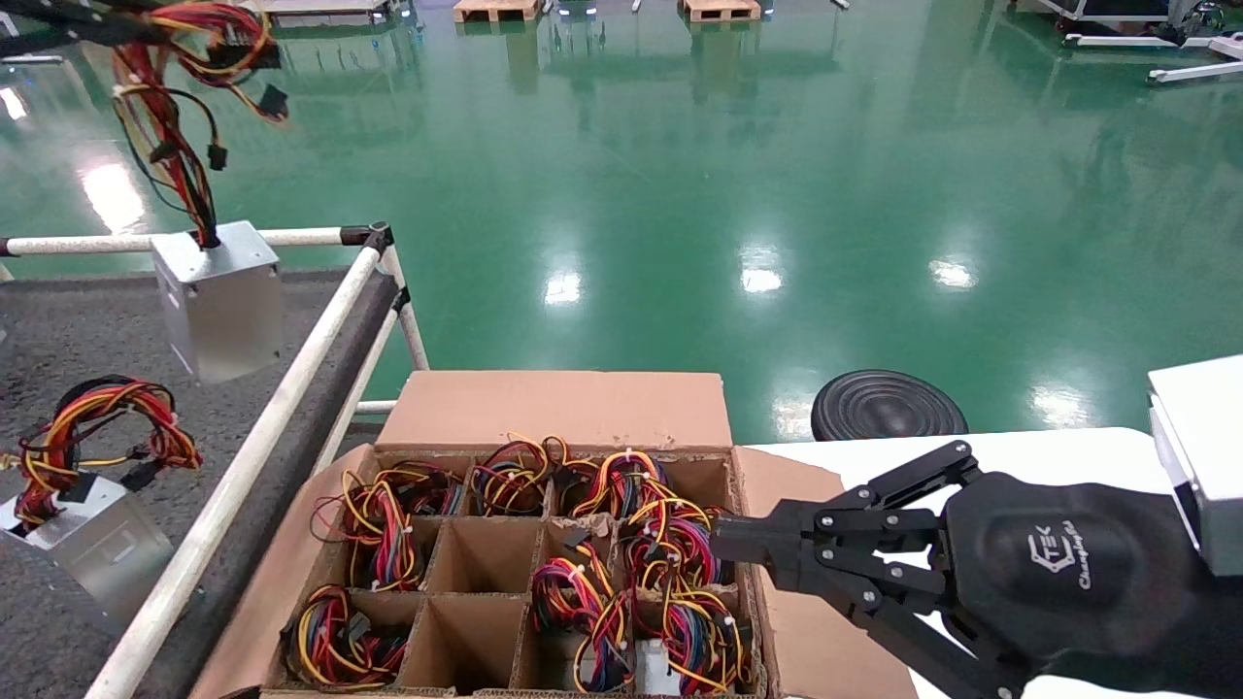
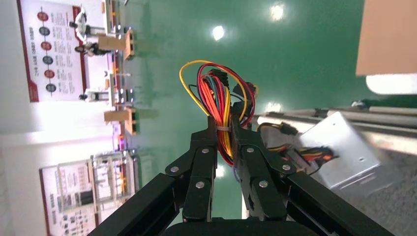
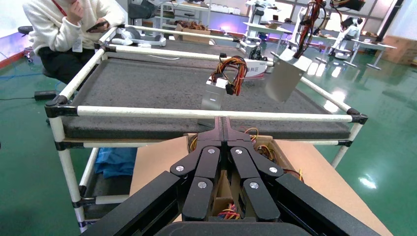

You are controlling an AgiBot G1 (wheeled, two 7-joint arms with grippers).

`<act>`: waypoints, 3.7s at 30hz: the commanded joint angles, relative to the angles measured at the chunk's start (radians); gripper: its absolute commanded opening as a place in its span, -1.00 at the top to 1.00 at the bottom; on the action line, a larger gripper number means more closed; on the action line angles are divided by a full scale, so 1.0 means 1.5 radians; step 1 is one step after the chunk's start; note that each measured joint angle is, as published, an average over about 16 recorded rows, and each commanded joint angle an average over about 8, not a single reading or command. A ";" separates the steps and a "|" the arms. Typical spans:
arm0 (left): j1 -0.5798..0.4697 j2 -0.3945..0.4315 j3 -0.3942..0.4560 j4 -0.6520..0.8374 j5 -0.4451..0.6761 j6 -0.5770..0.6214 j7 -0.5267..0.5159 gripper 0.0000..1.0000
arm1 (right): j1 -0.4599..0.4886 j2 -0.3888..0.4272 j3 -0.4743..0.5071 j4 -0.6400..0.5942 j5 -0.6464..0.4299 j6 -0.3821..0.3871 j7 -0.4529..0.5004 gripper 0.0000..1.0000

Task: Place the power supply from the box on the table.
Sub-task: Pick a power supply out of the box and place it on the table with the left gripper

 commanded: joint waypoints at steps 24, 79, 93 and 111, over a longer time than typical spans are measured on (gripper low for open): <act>-0.056 -0.036 0.041 0.092 0.066 -0.060 -0.006 1.00 | 0.000 0.000 0.000 0.000 0.000 0.000 0.000 1.00; -0.007 -0.074 0.058 0.201 0.081 -0.020 0.018 1.00 | 0.000 0.000 0.000 0.000 0.000 0.000 0.000 1.00; 0.032 -0.073 0.039 0.232 0.067 -0.006 0.045 1.00 | 0.000 0.000 0.000 0.000 0.000 0.000 0.000 1.00; 0.019 -0.088 0.027 0.260 0.069 0.012 0.062 -0.13 | 0.000 0.000 0.000 0.000 0.000 0.000 0.000 1.00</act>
